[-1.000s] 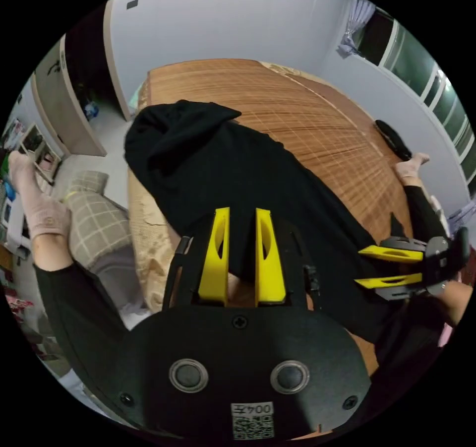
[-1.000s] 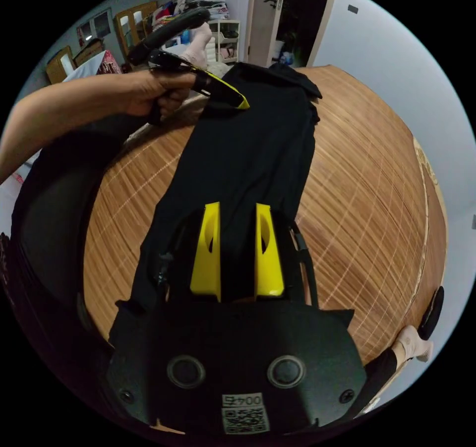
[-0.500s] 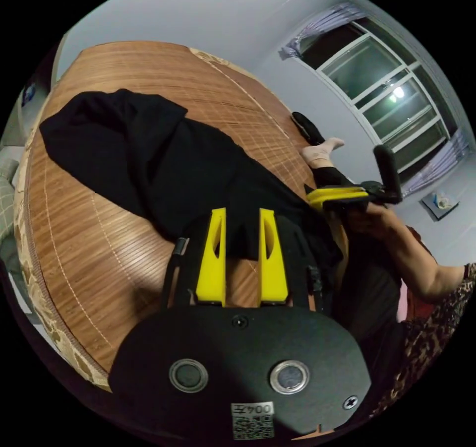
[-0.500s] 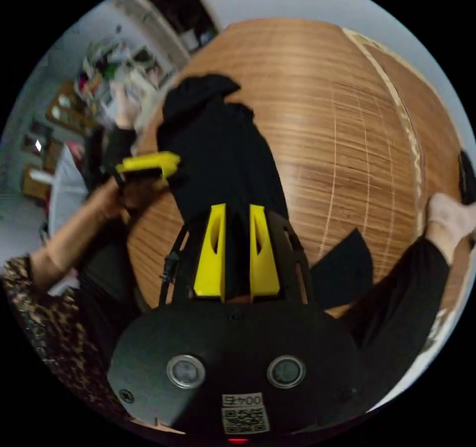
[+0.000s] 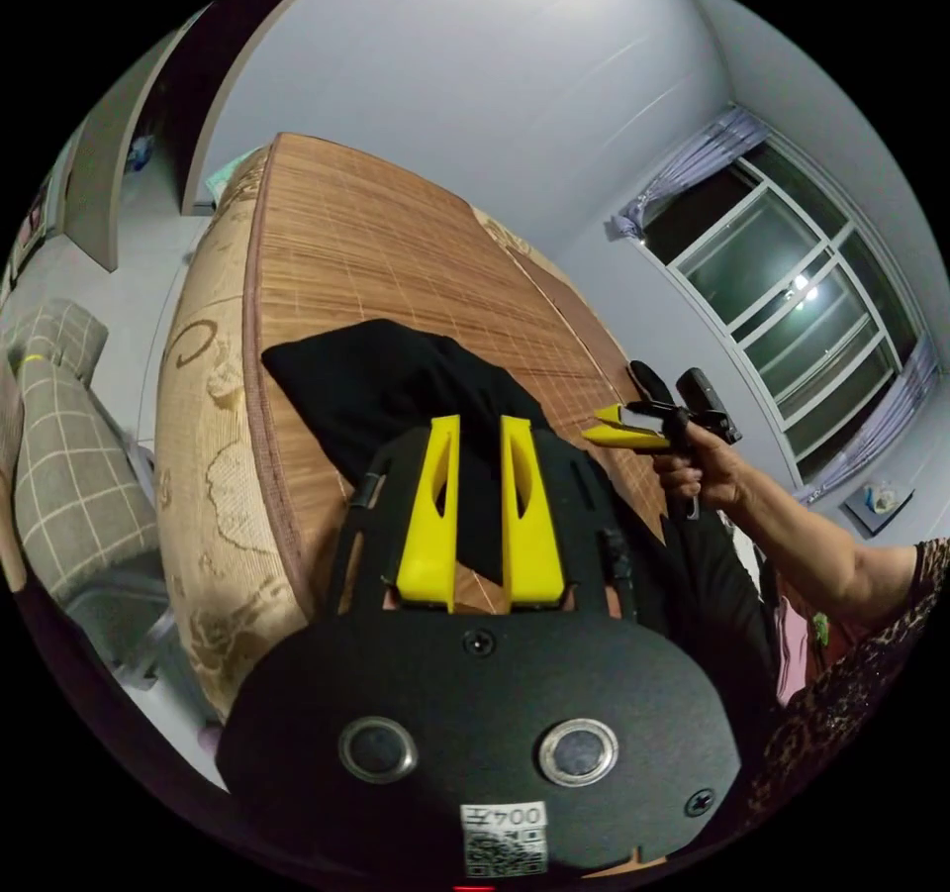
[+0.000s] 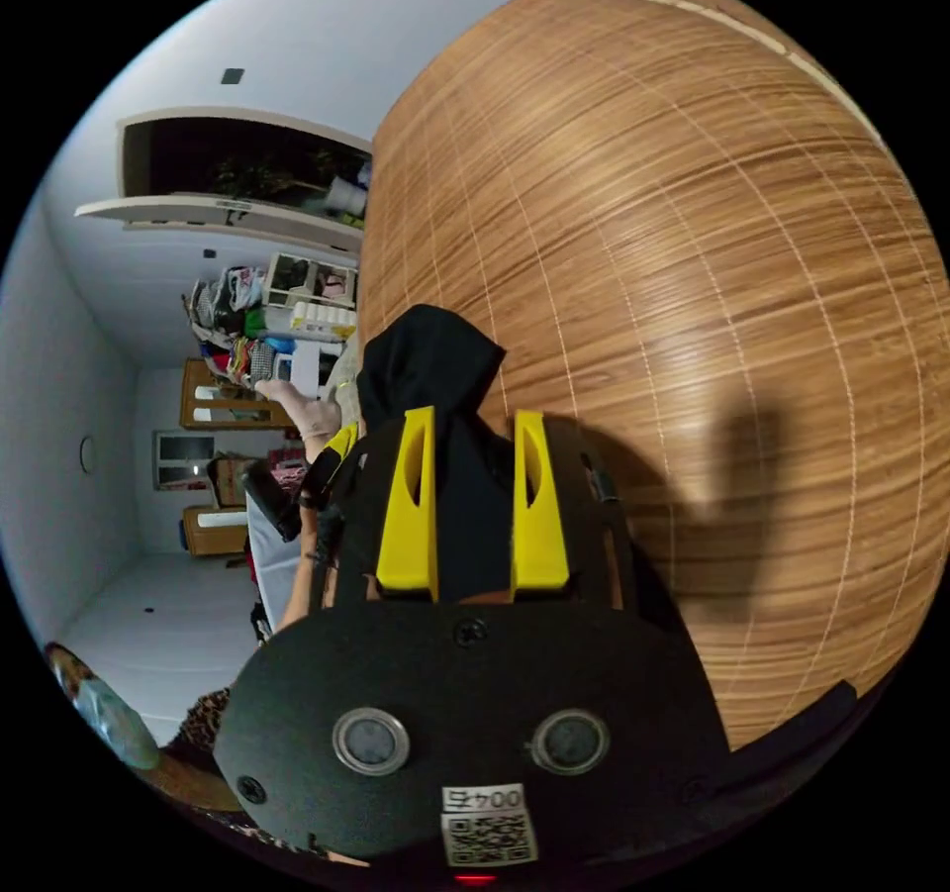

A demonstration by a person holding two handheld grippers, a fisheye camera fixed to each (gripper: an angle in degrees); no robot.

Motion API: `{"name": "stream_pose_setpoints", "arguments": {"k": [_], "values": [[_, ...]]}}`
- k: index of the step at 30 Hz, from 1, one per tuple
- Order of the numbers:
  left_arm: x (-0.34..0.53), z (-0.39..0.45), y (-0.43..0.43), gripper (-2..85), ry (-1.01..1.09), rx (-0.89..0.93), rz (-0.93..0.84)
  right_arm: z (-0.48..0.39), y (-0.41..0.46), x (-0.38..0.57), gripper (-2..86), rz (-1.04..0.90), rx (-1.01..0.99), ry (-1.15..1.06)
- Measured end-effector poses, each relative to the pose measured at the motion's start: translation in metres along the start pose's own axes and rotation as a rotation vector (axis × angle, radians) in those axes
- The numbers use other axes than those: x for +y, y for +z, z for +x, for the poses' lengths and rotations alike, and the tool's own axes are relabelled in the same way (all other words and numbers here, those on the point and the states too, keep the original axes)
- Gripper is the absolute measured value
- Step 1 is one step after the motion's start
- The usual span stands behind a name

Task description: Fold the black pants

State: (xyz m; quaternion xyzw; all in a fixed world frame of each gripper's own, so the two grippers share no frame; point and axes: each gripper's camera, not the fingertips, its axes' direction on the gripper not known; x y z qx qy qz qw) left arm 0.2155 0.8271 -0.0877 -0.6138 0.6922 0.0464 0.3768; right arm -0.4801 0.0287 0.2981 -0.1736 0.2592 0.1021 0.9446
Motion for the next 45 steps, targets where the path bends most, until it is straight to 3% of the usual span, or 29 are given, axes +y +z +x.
{"name": "stream_pose_setpoints", "arguments": {"k": [6, 12, 19, 28, 33, 38, 41, 45], "values": [[-0.016, -0.031, 0.015, 7.7, -0.05, 0.065, 0.01, -0.002, 0.016, -0.038, 11.4, -0.055, 0.004, 0.078], [-0.032, -0.05, 0.018, 9.8, -0.077, 0.062, -0.022, -0.019, 0.014, -0.059, 3.2, -0.035, -0.01, 0.048], [-0.046, -0.081, 0.007, 11.6, -0.125, 0.067, -0.018, -0.111, -0.043, -0.096, 1.5, 0.125, 0.22, -0.234], [-0.057, -0.126, -0.009, 11.9, -0.234, 0.129, 0.036, -0.182, -0.012, -0.087, 1.2, 0.067, 0.429, -0.438], [-0.062, -0.151, -0.039, 12.1, -0.302, 0.093, 0.143, -0.198, 0.035, -0.058, 1.9, 0.027, 0.376, -0.521], [-0.056, -0.194, -0.069, 12.5, -0.447, 0.145, 0.272, -0.198, 0.096, -0.031, 4.7, -0.12, 0.186, -0.604], [-0.05, -0.214, -0.082, 12.6, -0.526, 0.197, 0.331, -0.187, 0.084, -0.019, 6.3, -0.041, 0.072, -0.614], [-0.053, -0.223, -0.085, 12.5, -0.541, 0.243, 0.326, -0.153, 0.059, 0.009, 6.7, 0.002, 0.11, -0.615]]}}
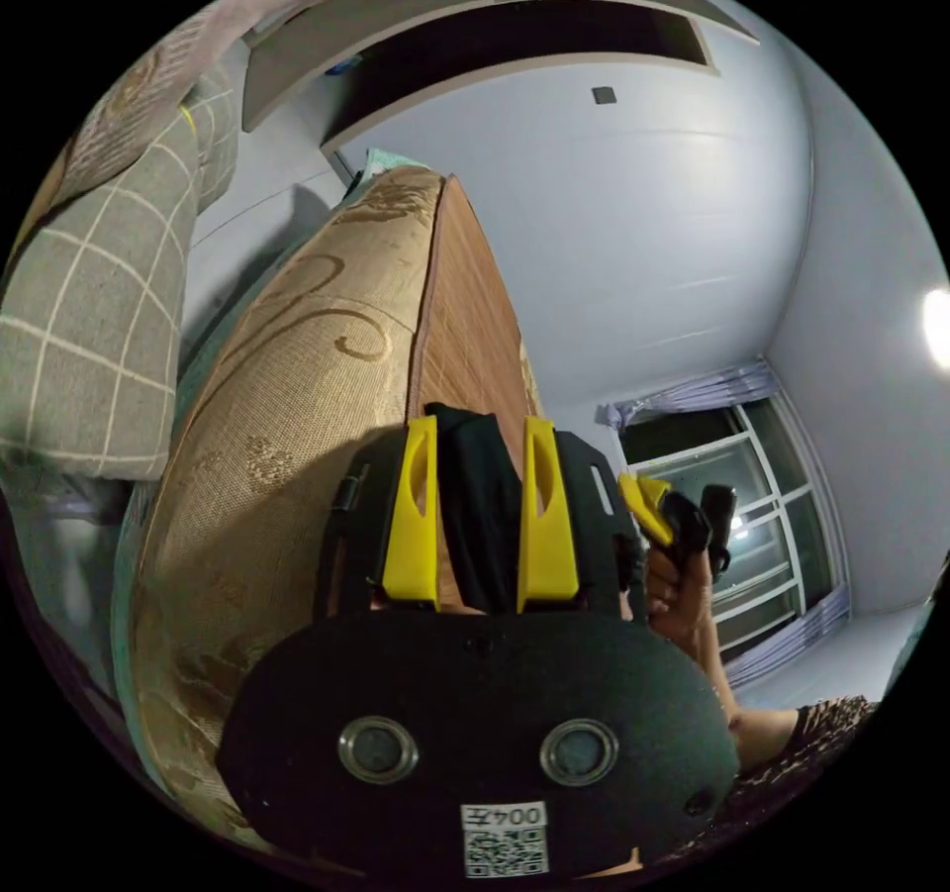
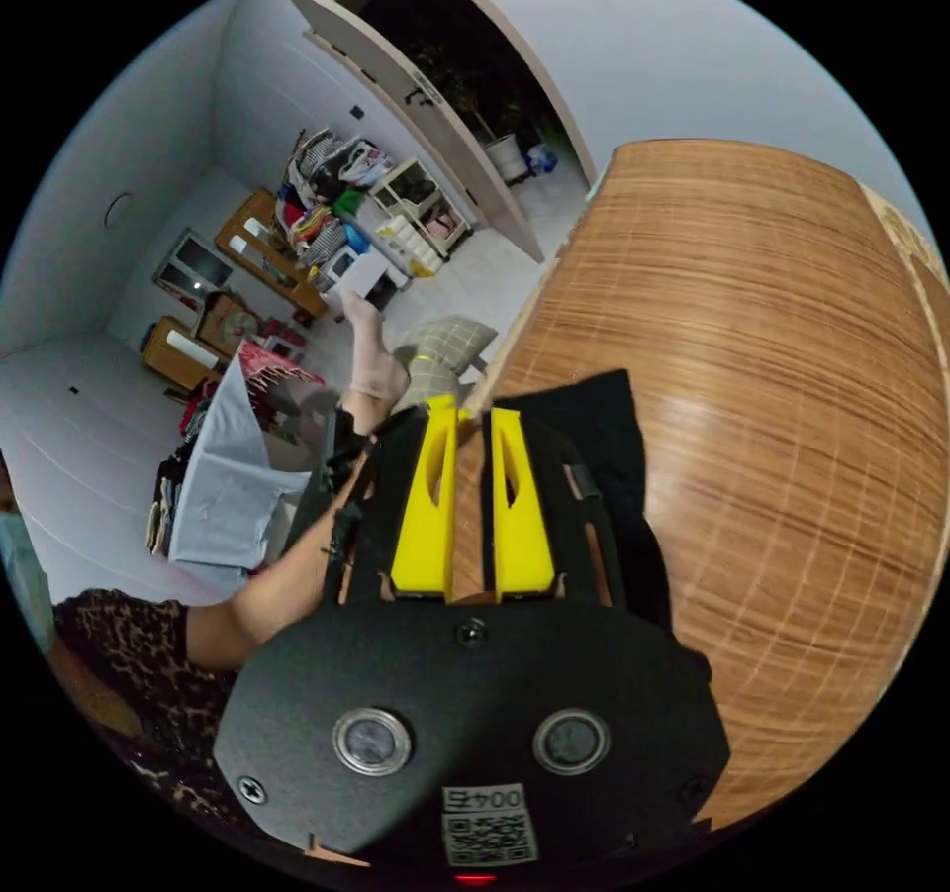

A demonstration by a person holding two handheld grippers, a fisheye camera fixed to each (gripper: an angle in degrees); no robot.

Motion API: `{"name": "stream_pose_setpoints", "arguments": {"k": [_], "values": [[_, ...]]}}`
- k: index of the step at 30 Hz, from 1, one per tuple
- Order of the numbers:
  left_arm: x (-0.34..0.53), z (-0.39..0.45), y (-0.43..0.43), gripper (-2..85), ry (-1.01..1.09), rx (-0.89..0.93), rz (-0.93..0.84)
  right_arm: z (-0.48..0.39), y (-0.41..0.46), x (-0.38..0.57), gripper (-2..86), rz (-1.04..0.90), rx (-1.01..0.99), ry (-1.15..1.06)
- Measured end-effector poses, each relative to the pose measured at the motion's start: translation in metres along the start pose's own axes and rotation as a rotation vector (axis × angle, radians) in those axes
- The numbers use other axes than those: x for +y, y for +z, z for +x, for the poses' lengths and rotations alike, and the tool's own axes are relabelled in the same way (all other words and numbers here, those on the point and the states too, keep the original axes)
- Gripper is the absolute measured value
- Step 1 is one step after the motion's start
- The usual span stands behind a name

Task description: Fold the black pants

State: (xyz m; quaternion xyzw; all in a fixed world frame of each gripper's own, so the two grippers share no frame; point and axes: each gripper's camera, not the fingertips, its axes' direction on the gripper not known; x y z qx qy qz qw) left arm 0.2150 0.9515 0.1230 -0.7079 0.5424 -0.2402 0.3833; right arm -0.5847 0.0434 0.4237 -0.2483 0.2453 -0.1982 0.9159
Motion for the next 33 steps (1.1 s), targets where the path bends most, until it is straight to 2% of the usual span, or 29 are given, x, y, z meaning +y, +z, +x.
{"name": "stream_pose_setpoints", "arguments": {"k": [5, 8, 14, 21, 26, 31, 33], "values": [[-0.001, 0.013, 0.02, 12.3, 0.063, -0.072, -0.108, 0.02, -0.012, 0.127, 8.2, -0.076, 0.283, 0.023], [0.001, 0.026, 0.026, 12.1, 0.127, -0.15, -0.121, 0.017, -0.013, 0.205, 9.5, -0.098, 0.375, 0.04], [0.011, 0.048, 0.038, 11.8, 0.198, -0.26, -0.113, -0.007, -0.002, 0.291, 11.2, -0.042, 0.566, -0.055], [0.014, 0.063, 0.054, 8.6, 0.184, -0.301, -0.136, 0.007, 0.021, 0.319, 8.1, -0.087, 0.458, -0.06], [0.018, 0.097, 0.071, 3.2, 0.272, -0.423, -0.188, 0.006, 0.027, 0.345, 3.3, -0.039, 0.487, -0.1], [0.016, 0.129, 0.079, 2.2, 0.37, -0.453, -0.214, -0.011, 0.01, 0.366, 2.3, 0.081, 0.501, -0.198], [0.015, 0.131, 0.085, 2.1, 0.366, -0.465, -0.229, -0.018, 0.012, 0.374, 2.2, 0.071, 0.455, -0.269]]}}
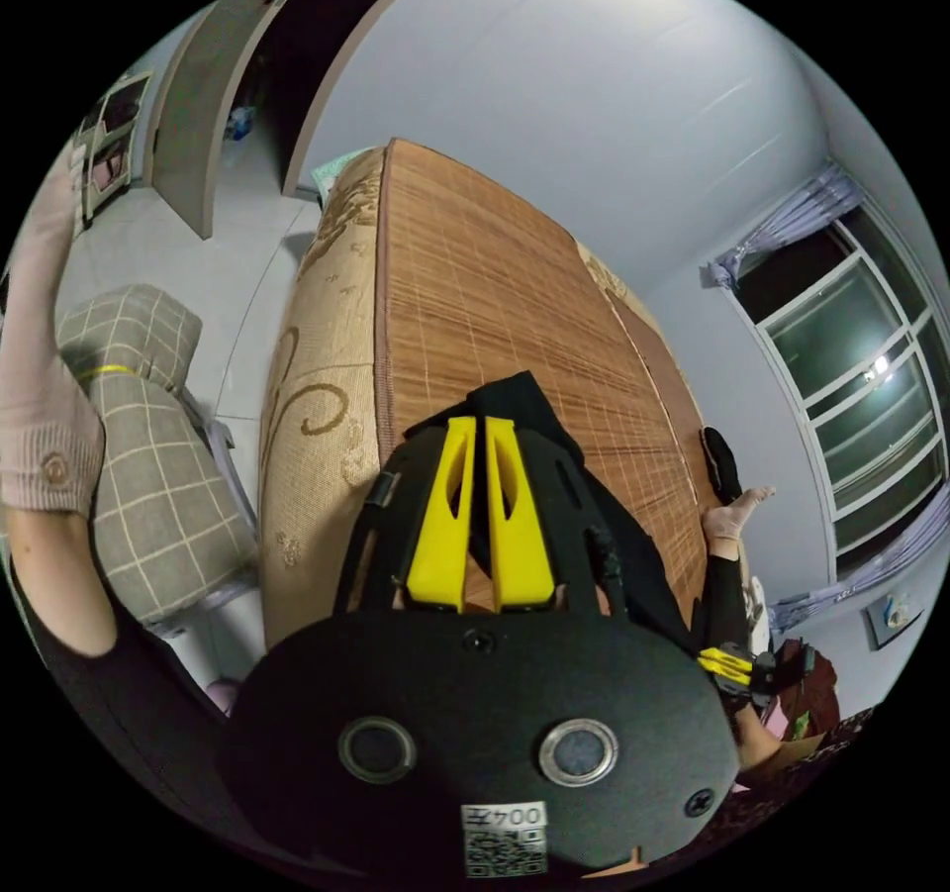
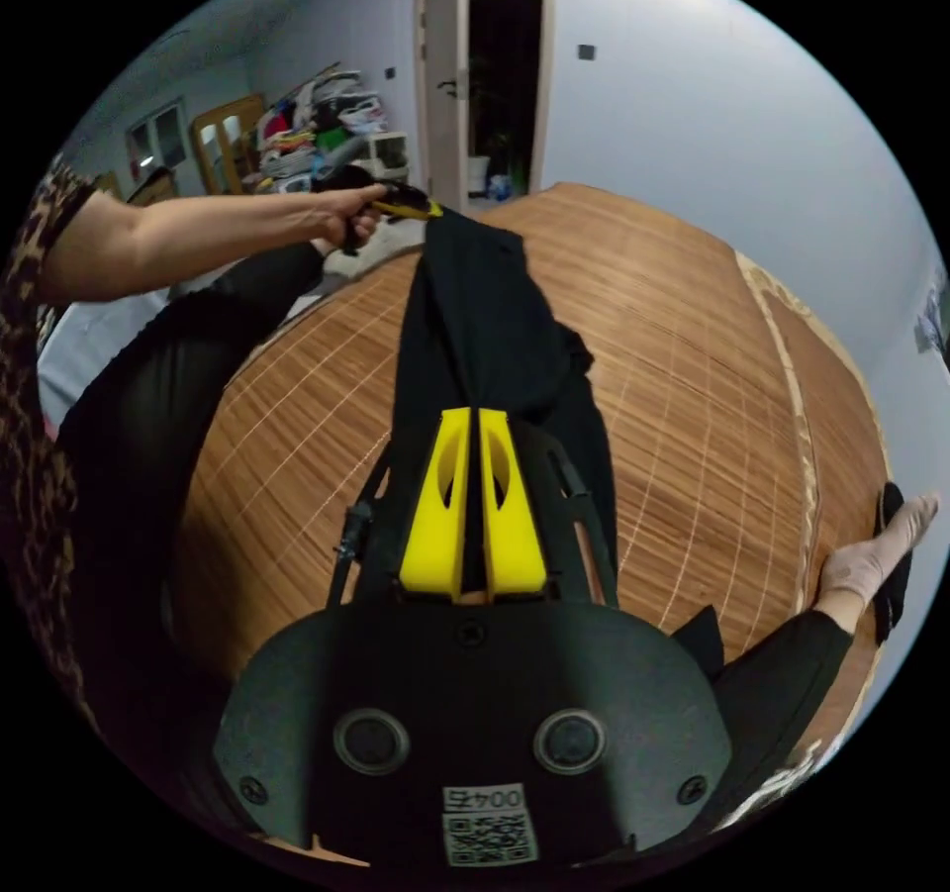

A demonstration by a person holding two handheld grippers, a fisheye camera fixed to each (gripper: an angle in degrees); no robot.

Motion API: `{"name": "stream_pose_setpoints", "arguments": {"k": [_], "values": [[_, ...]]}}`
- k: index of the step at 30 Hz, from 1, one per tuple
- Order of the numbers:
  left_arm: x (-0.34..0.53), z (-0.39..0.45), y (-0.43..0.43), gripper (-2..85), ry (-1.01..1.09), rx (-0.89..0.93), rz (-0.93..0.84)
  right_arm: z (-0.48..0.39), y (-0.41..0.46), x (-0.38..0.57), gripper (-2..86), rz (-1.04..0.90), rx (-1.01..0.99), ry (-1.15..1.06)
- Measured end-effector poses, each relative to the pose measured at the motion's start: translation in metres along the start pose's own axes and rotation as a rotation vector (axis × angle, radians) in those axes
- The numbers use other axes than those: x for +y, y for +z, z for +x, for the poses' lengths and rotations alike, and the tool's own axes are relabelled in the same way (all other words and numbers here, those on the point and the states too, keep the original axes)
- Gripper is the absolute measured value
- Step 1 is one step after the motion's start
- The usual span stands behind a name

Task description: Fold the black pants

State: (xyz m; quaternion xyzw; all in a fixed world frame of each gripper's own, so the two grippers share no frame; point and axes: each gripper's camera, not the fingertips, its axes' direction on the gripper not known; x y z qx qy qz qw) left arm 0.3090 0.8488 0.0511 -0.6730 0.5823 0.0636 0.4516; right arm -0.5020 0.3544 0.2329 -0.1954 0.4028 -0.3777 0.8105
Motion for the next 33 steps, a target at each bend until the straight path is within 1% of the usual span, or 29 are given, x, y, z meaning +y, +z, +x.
{"name": "stream_pose_setpoints", "arguments": {"k": [2, 4, 6, 8, 9, 13, 15, 17, 18, 20, 22, 24, 28, 29, 33], "values": [[0.001, -0.003, 0.011, 2.2, -0.035, -0.003, -0.052, -0.012, 0.014, 0.007, 2.2, -0.076, -0.069, -0.09], [0.007, -0.008, 0.02, 2.4, -0.071, -0.013, -0.082, -0.02, 0.028, 0.013, 2.4, -0.149, -0.082, -0.129], [0.015, -0.013, 0.027, 3.0, -0.118, 0.014, -0.091, -0.023, 0.043, 0.019, 2.7, -0.218, -0.077, -0.125], [0.028, -0.015, 0.028, 3.9, -0.168, 0.083, -0.041, -0.021, 0.05, 0.026, 3.2, -0.224, -0.095, -0.096], [0.031, -0.014, 0.027, 4.2, -0.179, 0.091, -0.029, -0.019, 0.051, 0.028, 3.3, -0.227, -0.106, -0.085], [0.051, -0.001, 0.009, 7.1, -0.223, 0.025, 0.078, -0.01, 0.051, 0.041, 4.6, -0.224, -0.176, -0.021], [0.058, 0.016, 0.0, 7.2, -0.176, 0.009, 0.117, -0.009, 0.048, 0.047, 4.9, -0.226, -0.178, -0.017], [0.064, 0.056, 0.002, 7.0, -0.032, -0.019, 0.075, -0.006, 0.037, 0.054, 5.0, -0.176, -0.136, -0.001], [0.066, 0.068, 0.004, 7.0, 0.009, -0.021, 0.064, -0.003, 0.034, 0.056, 5.0, -0.156, -0.125, 0.016], [0.079, 0.119, 0.018, 7.1, 0.155, -0.039, 0.021, 0.009, 0.024, 0.065, 5.4, -0.098, -0.061, 0.101], [0.092, 0.153, 0.034, 7.5, 0.222, -0.078, -0.032, 0.012, 0.027, 0.07, 6.8, -0.148, -0.004, 0.107], [0.109, 0.183, 0.051, 8.1, 0.261, -0.15, -0.078, 0.01, 0.032, 0.077, 7.8, -0.205, 0.008, 0.093], [0.148, 0.226, 0.096, 8.8, 0.334, -0.368, -0.192, 0.0, 0.047, 0.093, 9.1, -0.317, 0.026, 0.079], [0.157, 0.234, 0.101, 8.7, 0.364, -0.416, -0.155, -0.001, 0.049, 0.097, 8.9, -0.315, 0.028, 0.099], [0.161, 0.243, 0.112, 8.1, 0.382, -0.465, -0.132, -0.001, 0.055, 0.097, 8.6, -0.306, -0.017, 0.185]]}}
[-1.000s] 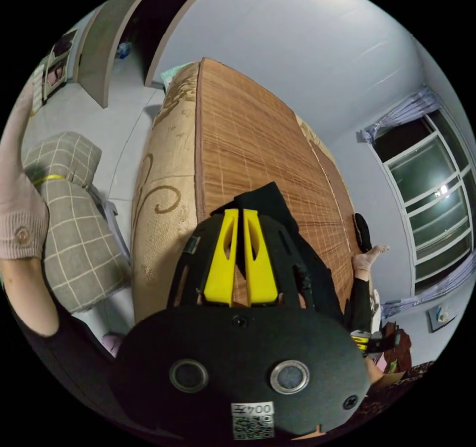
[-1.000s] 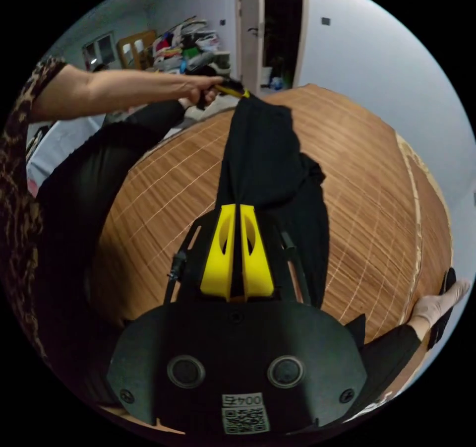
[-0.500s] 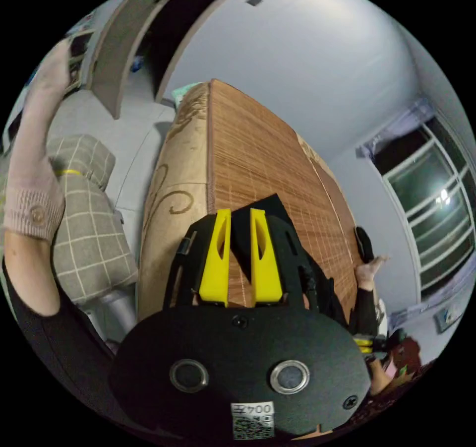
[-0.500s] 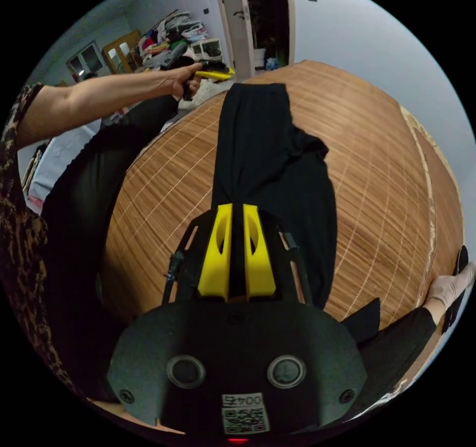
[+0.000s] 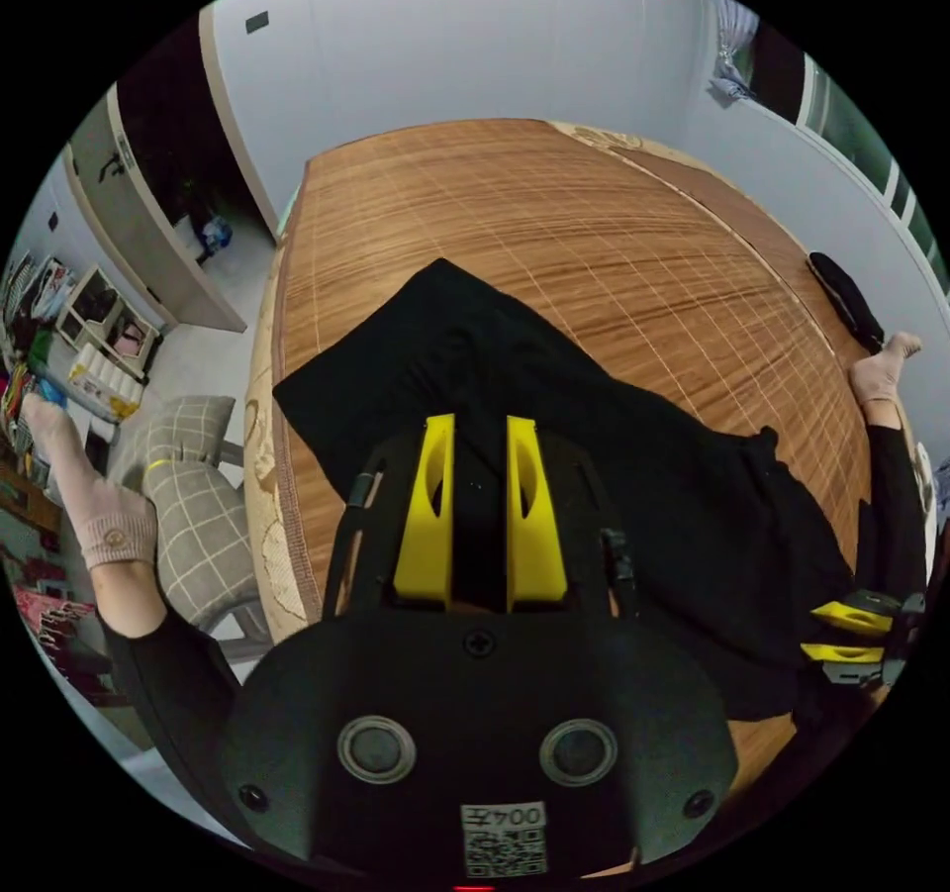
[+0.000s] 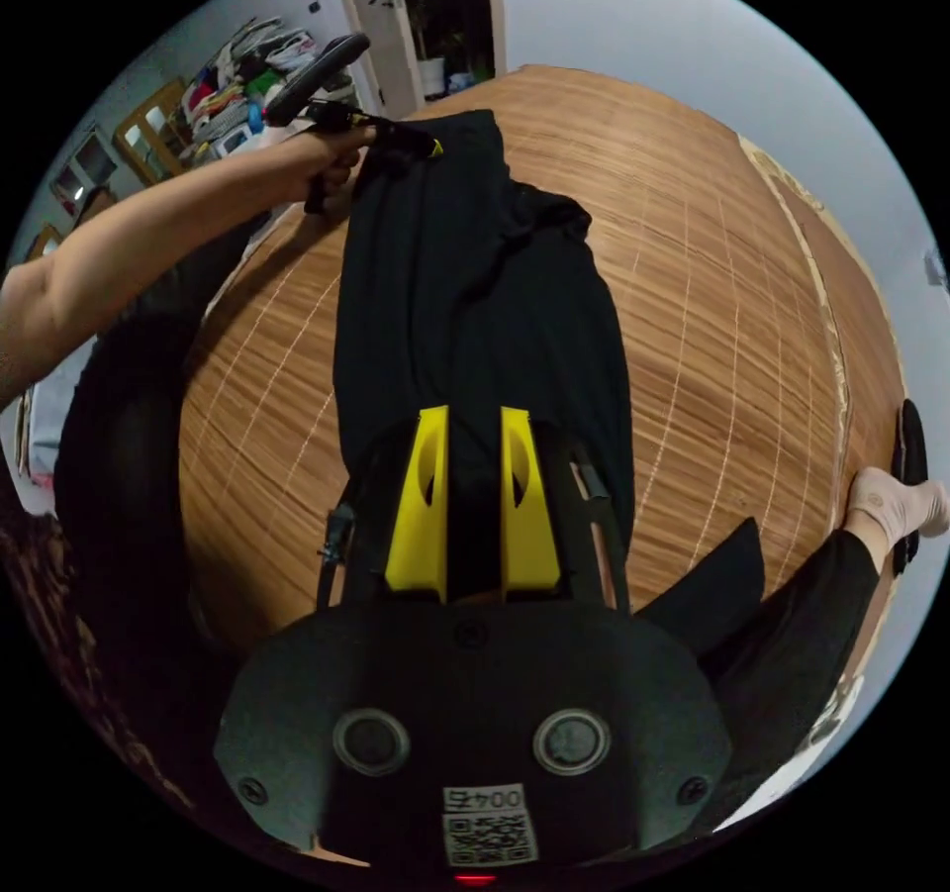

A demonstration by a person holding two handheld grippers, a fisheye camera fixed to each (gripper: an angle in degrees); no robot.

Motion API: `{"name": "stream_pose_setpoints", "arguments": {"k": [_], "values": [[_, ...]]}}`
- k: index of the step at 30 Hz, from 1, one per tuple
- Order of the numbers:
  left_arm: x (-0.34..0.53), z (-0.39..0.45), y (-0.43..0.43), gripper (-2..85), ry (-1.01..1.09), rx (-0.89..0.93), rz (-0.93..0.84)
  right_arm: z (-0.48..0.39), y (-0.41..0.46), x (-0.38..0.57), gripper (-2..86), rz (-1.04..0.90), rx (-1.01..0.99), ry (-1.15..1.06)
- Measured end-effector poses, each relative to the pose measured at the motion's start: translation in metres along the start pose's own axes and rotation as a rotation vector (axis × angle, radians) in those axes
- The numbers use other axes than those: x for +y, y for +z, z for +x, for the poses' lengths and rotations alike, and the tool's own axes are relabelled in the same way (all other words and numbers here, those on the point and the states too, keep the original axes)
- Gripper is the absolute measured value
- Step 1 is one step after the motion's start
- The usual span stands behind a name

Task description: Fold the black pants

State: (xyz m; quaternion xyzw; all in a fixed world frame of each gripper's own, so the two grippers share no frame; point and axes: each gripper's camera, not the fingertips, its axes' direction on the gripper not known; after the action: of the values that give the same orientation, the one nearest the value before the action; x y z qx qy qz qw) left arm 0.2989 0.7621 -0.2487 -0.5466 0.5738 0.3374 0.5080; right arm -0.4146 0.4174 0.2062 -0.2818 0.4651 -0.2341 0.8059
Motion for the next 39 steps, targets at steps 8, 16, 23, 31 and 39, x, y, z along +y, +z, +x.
{"name": "stream_pose_setpoints", "arguments": {"k": [8, 16, 23, 31, 39], "values": [[-0.042, -0.027, 0.023, 9.6, -0.002, 0.032, 0.007, -0.045, 0.026, -0.039, 9.5, 0.111, -0.163, 0.059], [0.048, -0.033, -0.061, 11.7, -0.016, 0.272, 0.083, 0.013, -0.023, 0.032, 9.5, 0.003, -0.107, 0.008], [0.249, 0.042, -0.127, 10.3, -0.064, 0.658, -0.002, 0.055, -0.025, 0.09, 13.5, -0.192, -0.02, 0.2], [0.34, 0.093, -0.112, 10.6, -0.109, 0.721, -0.088, 0.02, -0.002, 0.12, 6.3, -0.265, 0.14, 0.191], [0.382, 0.072, -0.112, 11.6, -0.163, 0.73, -0.04, -0.012, -0.091, 0.15, 2.1, 0.018, 0.001, 0.125]]}}
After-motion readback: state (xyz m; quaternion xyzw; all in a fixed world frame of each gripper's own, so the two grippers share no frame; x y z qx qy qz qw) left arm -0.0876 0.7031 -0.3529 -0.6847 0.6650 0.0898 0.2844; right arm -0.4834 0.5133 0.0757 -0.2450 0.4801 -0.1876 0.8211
